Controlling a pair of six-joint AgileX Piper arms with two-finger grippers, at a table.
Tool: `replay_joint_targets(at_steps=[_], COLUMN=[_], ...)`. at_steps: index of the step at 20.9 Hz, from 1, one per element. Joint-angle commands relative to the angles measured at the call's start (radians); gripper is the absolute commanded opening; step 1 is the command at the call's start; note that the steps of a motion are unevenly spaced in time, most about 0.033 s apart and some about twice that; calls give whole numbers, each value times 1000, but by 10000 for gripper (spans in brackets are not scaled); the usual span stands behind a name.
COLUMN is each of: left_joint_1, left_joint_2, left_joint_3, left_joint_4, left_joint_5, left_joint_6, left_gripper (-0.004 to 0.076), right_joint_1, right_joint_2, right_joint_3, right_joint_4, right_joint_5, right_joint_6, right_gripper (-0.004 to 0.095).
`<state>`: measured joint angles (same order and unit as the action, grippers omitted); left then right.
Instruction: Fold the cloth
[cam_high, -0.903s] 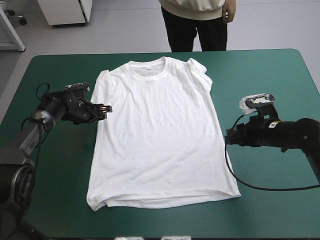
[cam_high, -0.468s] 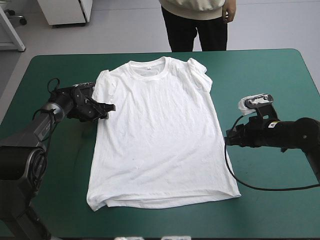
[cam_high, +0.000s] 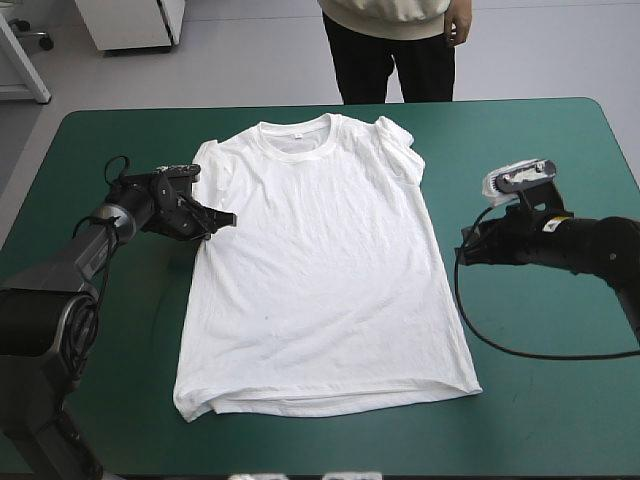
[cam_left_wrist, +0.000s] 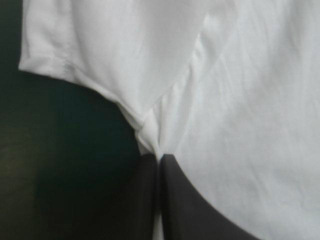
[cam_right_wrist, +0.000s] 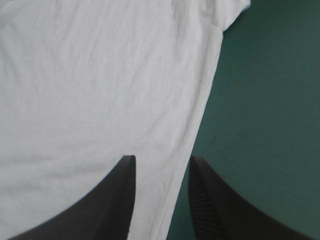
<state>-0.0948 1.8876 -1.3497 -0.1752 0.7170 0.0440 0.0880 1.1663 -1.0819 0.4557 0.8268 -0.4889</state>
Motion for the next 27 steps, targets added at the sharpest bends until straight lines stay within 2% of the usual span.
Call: replay_joint_targets(at_steps=[1, 3, 6, 8, 10, 12, 20, 23, 25, 26, 27], left_joint_1=[-13, -13, -13, -13, -13, -13, -13, -13, -13, -13, -13], left_joint_2=[-11, -11, -11, -11, -11, -11, -11, -11, -11, -11, -11], left_joint_3=[-3, -3, -3, -3, -3, -3, -3, -3, -3, -3, -3], left_joint_4=[-36, -34, -41, -56, -54, -54, -59, -59, -59, -61, -62], left_joint_5=[45, 43, 37, 36, 43, 45, 47, 45, 36, 25, 17], left_joint_6=[4, 7, 7, 7, 7, 10, 32, 32, 32, 32, 32], left_gripper=[-9, -9, -9, -9, -9, -9, -9, -9, -9, -9, -9], right_joint_1=[-6, -4, 11, 50, 107, 124, 124, 124, 124, 124, 124], right_joint_2=[104, 233, 416, 539, 690, 762, 935, 954, 958, 958, 958], right_joint_3=[-193, -325, -472, -574, -693, -747, -840, -838, -838, -838, -838], right_joint_4=[7, 11, -13, -65, -190, -236, -246, -234, -238, -236, -229], right_joint_5=[-79, -34, 56, 85, 117, 131, 126, 150, 176, 181, 182], right_joint_6=[6, 33, 75, 121, 171, 190, 231, 235, 237, 224, 214], right_gripper=[434, 506, 505, 505, 505, 505, 496, 447, 329, 218, 162])
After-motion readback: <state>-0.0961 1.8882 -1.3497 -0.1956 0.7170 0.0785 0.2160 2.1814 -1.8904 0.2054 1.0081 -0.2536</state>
